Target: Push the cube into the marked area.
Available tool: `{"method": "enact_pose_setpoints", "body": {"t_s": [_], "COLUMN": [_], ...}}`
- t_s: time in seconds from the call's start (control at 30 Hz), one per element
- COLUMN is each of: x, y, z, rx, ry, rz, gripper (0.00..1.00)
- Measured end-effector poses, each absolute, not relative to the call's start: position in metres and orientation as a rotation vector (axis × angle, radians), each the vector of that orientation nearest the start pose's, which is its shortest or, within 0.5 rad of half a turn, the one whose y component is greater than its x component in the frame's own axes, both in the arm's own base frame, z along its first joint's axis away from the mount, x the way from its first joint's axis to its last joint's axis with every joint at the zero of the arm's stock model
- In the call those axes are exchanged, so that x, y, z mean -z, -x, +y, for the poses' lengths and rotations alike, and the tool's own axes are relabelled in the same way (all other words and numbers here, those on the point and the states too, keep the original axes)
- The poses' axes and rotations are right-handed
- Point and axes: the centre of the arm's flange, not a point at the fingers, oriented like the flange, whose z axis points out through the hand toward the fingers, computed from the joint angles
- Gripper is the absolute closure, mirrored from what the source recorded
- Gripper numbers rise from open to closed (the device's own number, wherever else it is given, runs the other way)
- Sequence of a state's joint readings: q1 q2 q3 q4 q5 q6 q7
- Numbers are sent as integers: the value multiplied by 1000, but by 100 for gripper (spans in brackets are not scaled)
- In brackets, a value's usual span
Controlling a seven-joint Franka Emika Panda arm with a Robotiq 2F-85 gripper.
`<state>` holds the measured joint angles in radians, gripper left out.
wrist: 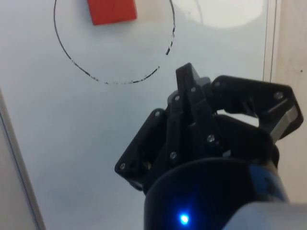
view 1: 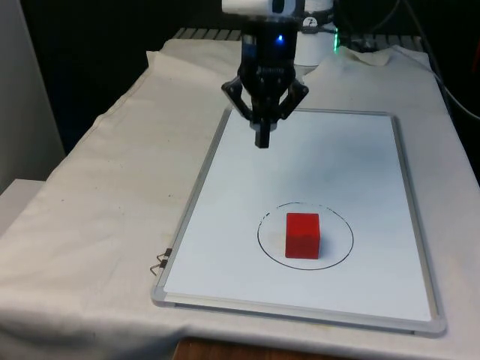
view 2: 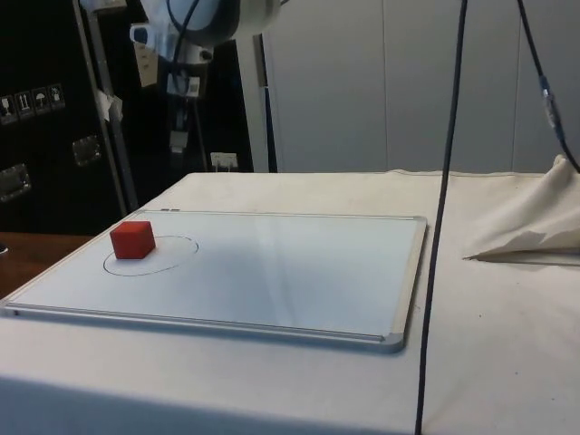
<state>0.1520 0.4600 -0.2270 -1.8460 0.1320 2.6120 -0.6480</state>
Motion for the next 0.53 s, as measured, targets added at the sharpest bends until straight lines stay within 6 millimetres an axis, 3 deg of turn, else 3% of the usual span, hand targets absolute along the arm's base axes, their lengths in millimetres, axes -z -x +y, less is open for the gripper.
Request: {"method": "enact_pose_setpoints", "body": {"t_s": [0.4,0.53], "x": [-357,-362], "y": [-644,-643], "z": [-41,-42], "rx": [509,514], "ry": [3105,3106], "rz": [-766,-749], "gripper": [100,100]}}
